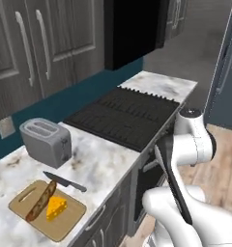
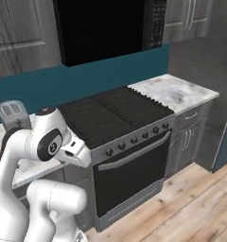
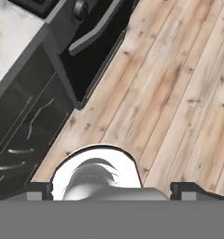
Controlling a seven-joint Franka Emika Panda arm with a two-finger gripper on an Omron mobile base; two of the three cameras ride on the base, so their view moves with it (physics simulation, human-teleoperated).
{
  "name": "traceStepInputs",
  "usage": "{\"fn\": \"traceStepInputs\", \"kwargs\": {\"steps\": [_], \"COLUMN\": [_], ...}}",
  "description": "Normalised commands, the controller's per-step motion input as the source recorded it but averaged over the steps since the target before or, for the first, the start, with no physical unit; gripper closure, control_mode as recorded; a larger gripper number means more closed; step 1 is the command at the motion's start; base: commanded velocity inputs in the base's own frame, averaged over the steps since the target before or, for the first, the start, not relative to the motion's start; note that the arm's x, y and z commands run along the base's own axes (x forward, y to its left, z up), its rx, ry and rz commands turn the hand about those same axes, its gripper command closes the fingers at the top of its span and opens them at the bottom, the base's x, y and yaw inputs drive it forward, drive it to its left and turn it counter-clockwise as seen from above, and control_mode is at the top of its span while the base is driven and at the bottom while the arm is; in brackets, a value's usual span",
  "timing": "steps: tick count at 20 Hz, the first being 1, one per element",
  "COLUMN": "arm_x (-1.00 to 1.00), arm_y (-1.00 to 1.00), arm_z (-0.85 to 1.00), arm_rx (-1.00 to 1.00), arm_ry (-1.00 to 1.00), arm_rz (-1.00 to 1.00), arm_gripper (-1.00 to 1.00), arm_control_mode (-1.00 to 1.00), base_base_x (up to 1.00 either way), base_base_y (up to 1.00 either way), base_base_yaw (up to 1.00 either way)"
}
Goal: Retrieve the sausage and cheese from the fridge and place them on the cutting board on the counter.
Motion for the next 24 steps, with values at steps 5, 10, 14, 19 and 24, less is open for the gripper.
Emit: {"fn": "traceStepInputs", "kwargs": {"steps": [5,10,14,19,24], "arm_x": [0.0,0.0,0.0,0.0,0.0], "arm_y": [0.0,0.0,0.0,0.0,0.0], "arm_z": [0.0,0.0,0.0,0.0,0.0], "arm_rx": [0.0,0.0,0.0,0.0,0.0], "arm_ry": [0.0,0.0,0.0,0.0,0.0], "arm_rz": [0.0,0.0,0.0,0.0,0.0], "arm_gripper": [-1.0,-1.0,-1.0,-1.0,-1.0], "arm_control_mode": [1.0,1.0,1.0,1.0,1.0], "base_base_x": [0.26,0.36,0.46,0.46,0.48], "base_base_y": [-0.42,-0.42,-0.43,-0.43,-0.44], "base_base_yaw": [-0.42,-0.29,-0.15,-0.13,-0.1]}}
